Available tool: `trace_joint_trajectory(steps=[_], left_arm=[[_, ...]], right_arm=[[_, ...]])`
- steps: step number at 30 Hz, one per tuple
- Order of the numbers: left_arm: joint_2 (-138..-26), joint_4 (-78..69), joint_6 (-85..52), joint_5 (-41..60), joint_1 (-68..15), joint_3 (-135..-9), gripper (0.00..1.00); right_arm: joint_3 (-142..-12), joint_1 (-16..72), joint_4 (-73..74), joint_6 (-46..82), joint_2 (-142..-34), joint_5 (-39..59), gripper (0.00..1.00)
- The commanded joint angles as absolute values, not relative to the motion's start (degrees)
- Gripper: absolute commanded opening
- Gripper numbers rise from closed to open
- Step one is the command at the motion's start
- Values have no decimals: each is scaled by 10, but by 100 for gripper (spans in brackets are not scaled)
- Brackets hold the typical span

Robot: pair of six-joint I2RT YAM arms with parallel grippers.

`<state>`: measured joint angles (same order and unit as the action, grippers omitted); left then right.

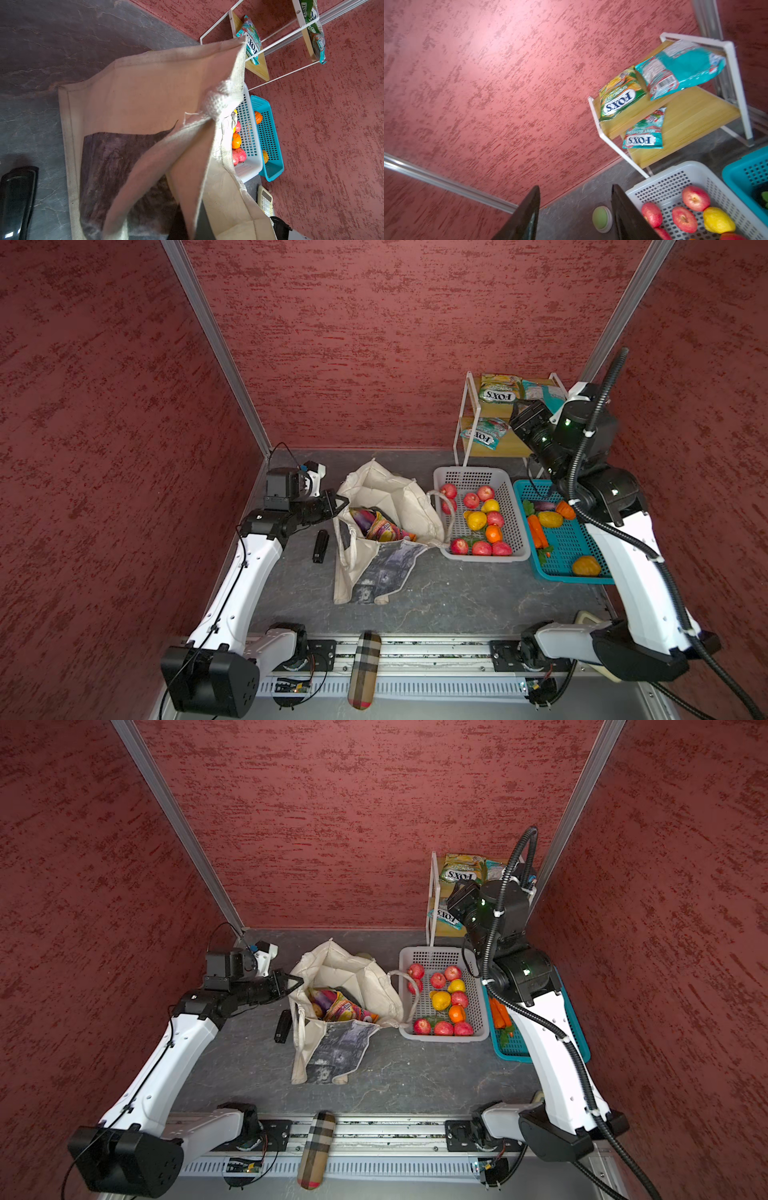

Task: Place the food into the grocery bag and tie it
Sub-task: 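Move the right gripper back up to the top of the shelf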

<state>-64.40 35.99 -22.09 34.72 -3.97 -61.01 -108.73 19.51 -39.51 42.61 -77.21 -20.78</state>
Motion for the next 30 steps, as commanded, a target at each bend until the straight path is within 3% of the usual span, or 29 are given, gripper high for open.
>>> trace_joint_trajectory(steps=[1, 17, 25, 30], left_arm=[[-644, 326, -215, 358, -29, -593, 0], [-651, 327, -224, 379, -11, -584, 0], [-650, 323, -230, 385, 2, -583, 0], [-649, 321, -231, 388, 6, -582, 0]], right_arm=[[-1109, 155, -435, 416, -798, -200, 56], [-1270, 24, -484, 464, -1023, -51, 57], [-1411, 2, -517, 519, -1149, 23, 56], [-1425, 3, -507, 559, -1176, 32, 58]])
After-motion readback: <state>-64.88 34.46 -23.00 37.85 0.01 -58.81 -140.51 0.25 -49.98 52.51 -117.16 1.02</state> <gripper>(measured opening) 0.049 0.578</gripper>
